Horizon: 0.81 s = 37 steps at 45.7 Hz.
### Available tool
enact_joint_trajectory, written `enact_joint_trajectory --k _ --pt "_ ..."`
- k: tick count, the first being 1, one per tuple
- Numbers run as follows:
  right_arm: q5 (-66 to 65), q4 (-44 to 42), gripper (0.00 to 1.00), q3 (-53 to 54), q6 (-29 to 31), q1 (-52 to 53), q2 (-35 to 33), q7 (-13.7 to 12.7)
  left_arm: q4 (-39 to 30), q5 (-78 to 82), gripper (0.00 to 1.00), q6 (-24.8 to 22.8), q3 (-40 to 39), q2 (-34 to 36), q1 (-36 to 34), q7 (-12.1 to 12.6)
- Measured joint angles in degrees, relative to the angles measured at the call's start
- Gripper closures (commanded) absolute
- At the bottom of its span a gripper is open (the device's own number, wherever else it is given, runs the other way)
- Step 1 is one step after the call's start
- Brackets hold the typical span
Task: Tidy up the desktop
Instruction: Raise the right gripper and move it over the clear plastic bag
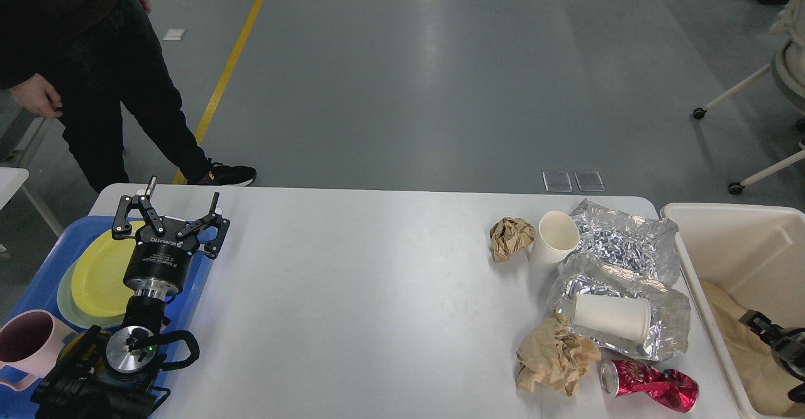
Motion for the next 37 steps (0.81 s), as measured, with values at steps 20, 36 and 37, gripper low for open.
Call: enact_joint_trajectory --k 20,36,37 --pt "-11.1 33.9 0.00 -19.4 21.3 47.4 0.9 -3.9 0.0 0.0 0.04 -0.1 0.0 0.0 0.0 0.0" --pt "-10.7 52.2 0.00 -20.7 45.3 77.4 10.8 -6.1 0.0 0.0 0.04 -0.1 0.0 0.0 0.1 0.0" --pt "-10.7 53.6 0.00 -20.7 45.4 79.2 10.8 -6.2 0.0 0.0 0.04 -0.1 0.0 0.0 0.1 0.0"
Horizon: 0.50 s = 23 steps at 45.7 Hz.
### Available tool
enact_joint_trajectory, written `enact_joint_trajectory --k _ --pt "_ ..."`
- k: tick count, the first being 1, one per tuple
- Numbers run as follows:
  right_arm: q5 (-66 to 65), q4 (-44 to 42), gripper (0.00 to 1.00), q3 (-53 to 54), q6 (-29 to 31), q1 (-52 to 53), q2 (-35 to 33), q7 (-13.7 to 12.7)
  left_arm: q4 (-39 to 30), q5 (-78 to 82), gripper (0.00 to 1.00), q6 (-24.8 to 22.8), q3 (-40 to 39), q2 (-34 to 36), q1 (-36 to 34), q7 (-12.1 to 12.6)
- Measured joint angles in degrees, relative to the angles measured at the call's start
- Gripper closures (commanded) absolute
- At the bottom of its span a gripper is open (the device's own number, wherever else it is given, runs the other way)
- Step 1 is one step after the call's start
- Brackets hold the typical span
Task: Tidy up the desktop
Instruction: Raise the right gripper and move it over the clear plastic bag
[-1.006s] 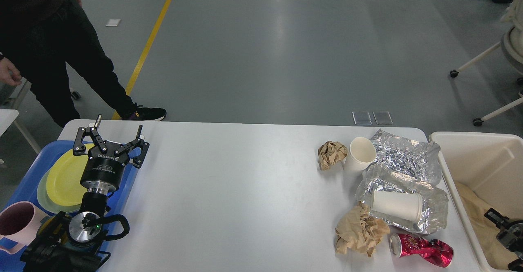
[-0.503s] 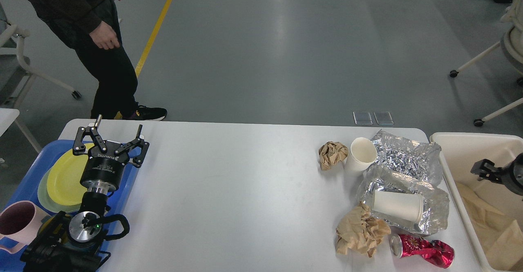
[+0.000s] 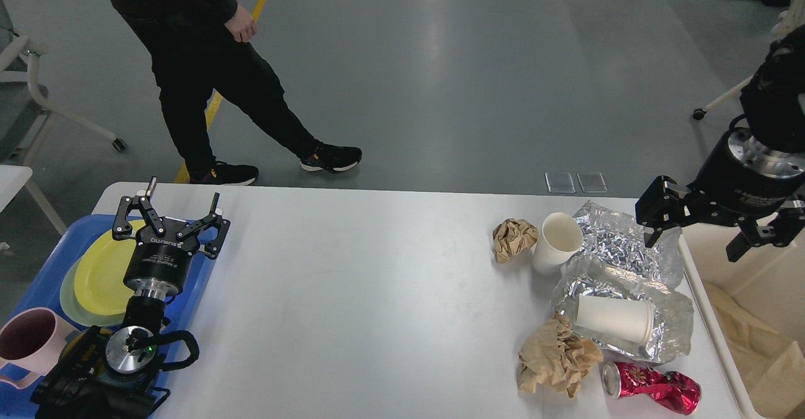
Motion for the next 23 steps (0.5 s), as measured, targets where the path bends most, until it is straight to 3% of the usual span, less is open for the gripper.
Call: enact_joint_trajectory --k 11,23 --pt "1.4 15.5 0.01 2.7 -1.5 17.9 0.2 0.8 0.0 0.0 0.04 0.1 0.0 0.0 0.0 0.0" --pt "3.5 17.4 0.01 3.5 -5.0 19.4 1.5 4.2 0.0 0.0 0.04 0.1 0.0 0.0 -0.1 0.0"
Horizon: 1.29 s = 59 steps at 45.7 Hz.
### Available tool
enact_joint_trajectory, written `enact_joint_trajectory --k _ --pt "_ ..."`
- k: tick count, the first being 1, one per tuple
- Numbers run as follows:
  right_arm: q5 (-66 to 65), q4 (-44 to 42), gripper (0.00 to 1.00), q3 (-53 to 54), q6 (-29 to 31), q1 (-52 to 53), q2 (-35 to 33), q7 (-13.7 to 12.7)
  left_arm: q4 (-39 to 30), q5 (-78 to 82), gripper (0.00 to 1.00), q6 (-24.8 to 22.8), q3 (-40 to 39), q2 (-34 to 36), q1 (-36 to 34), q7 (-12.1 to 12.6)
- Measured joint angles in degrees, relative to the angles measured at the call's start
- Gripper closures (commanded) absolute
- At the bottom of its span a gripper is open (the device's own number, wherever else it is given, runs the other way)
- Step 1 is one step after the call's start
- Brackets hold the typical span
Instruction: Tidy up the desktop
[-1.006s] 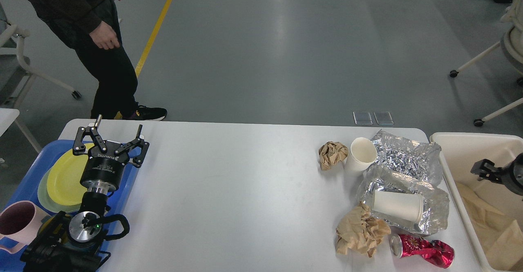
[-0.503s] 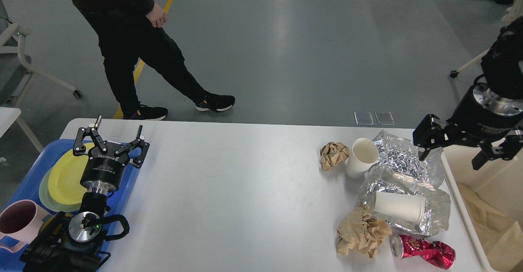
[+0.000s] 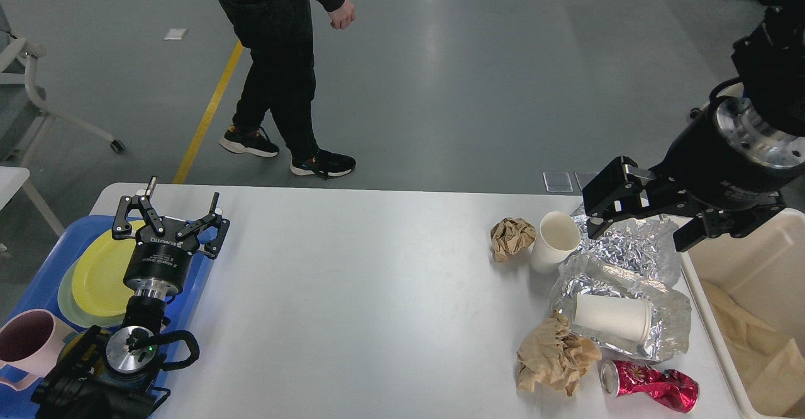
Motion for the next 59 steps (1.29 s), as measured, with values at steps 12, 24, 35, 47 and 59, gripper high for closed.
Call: enact_joint_trajectory --k 12,24,35,47,59 --pt "-0.6 -1.7 0.03 -0.9 -5.6 -11.3 0.0 -0.4 0.0 0.0 0.04 0.0 0.0 0.0 0.0 0.0" --pt "-0.9 -7.2 0.03 -1.0 -17.2 -26.7 -1.9 -0.8 0.0 0.0 0.04 -0.1 0.0 0.0 0.0 0.0" --pt "2.7 -16.2 0.04 -0.2 -24.4 -44.1 -7.0 -0.8 0.0 0.0 0.04 -0.1 0.0 0.0 0.0 0.0" --pt "10.1 -19.5 0.04 3.9 -29.0 -55.5 -7.7 -0.8 0.0 0.0 0.04 -0.1 0.0 0.0 0.0 0.0" --pt "26.2 -26.5 0.04 9.4 -30.1 -64.7 -8.5 -0.8 0.0 0.0 0.04 -0.1 0.0 0.0 0.0 0.0"
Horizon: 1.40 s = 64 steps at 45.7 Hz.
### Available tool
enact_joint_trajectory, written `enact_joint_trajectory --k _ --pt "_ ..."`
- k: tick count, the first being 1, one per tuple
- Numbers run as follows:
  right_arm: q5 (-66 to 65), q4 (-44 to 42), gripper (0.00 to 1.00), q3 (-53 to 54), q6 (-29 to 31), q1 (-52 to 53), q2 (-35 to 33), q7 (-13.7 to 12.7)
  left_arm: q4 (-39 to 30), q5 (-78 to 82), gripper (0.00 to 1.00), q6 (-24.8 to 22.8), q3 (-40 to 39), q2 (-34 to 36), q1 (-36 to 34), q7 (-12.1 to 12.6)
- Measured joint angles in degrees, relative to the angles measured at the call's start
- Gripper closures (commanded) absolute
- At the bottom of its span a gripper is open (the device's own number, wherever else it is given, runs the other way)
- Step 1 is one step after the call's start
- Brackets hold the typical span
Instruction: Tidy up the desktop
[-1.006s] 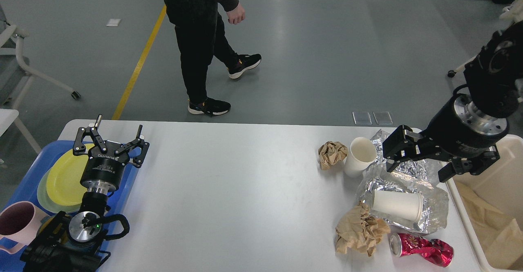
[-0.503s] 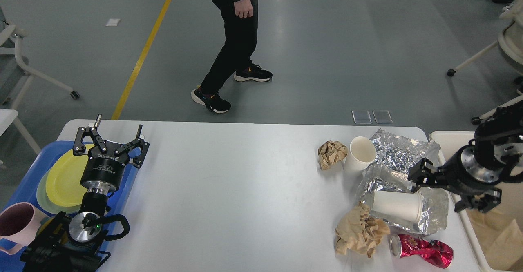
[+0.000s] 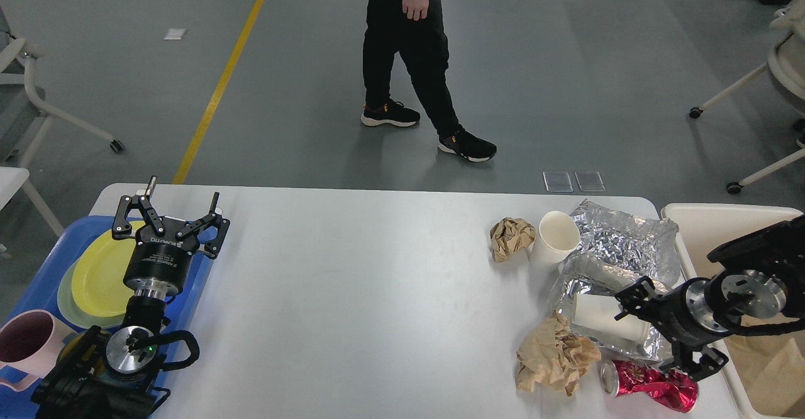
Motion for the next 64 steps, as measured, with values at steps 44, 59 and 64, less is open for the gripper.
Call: enact_joint_trajectory --k 44,59,64 --pt "22.0 -6.3 0.52 7.5 -2.4 -11.8 -0.1 0.2 0.0 0.0 0.04 0.0 0.0 0.0 0.0 0.0" --pt "21.9 -6.6 0.49 7.1 -3.6 -12.0 -2.9 0.1 0.0 0.0 0.04 0.0 0.0 0.0 0.0 0.0" --pt "21.8 -6.6 0.45 7.1 -3.6 -11.6 -4.2 0.0 0.0 0.0 0.04 0.0 0.0 0.0 0.0 0.0"
